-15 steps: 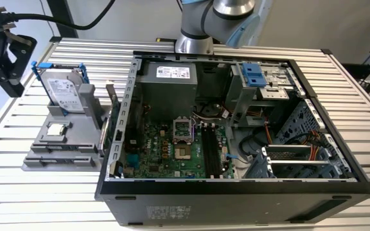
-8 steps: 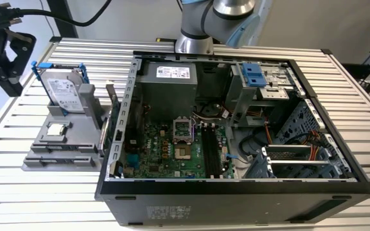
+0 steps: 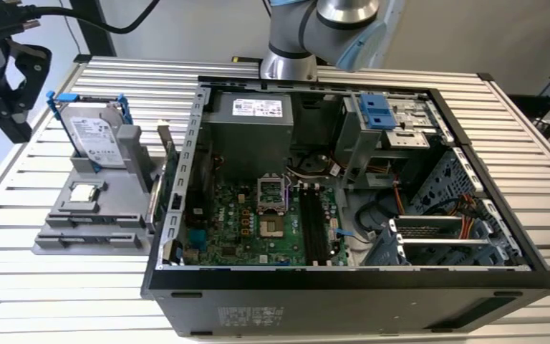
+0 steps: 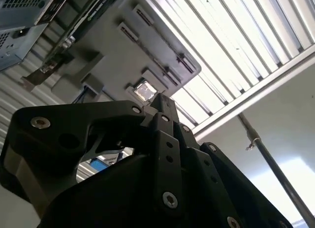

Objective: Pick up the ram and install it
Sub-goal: 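Pick up the ram and move it above insertion slot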

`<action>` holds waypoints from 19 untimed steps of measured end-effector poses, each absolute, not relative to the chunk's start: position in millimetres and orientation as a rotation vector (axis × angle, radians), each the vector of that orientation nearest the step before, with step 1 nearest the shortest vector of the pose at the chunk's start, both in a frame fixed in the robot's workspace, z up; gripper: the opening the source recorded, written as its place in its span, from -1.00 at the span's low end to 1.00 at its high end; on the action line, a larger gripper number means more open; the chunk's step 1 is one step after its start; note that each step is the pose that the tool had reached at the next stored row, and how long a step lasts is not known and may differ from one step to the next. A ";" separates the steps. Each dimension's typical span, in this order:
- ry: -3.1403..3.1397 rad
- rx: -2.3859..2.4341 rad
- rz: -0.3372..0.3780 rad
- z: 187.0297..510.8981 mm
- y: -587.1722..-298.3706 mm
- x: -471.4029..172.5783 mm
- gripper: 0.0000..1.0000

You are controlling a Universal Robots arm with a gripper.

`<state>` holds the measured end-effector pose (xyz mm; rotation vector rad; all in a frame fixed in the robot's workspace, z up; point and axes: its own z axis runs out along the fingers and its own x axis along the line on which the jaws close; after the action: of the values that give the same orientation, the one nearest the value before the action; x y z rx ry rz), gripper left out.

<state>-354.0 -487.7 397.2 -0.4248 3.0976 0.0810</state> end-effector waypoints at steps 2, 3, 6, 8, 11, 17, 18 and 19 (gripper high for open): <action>3.094 -0.458 0.081 397.6 -487.7 -354.1 -1.00; 3.091 -0.476 0.081 397.8 -487.7 -354.2 -1.00; 3.084 -0.524 0.082 398.4 -487.7 -354.4 -1.00; 3.079 -0.558 0.082 398.8 -487.7 -354.5 -1.00; 3.070 -0.608 0.082 399.5 -487.7 -354.7 -1.00; 3.049 -0.715 0.083 400.6 -487.7 -355.0 -1.00; 3.045 -0.732 0.083 400.8 -487.7 -355.1 -1.00; 3.041 -0.749 0.083 400.9 -487.7 -355.1 -1.00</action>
<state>-355.1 -487.7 400.9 -0.7493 3.0411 0.0829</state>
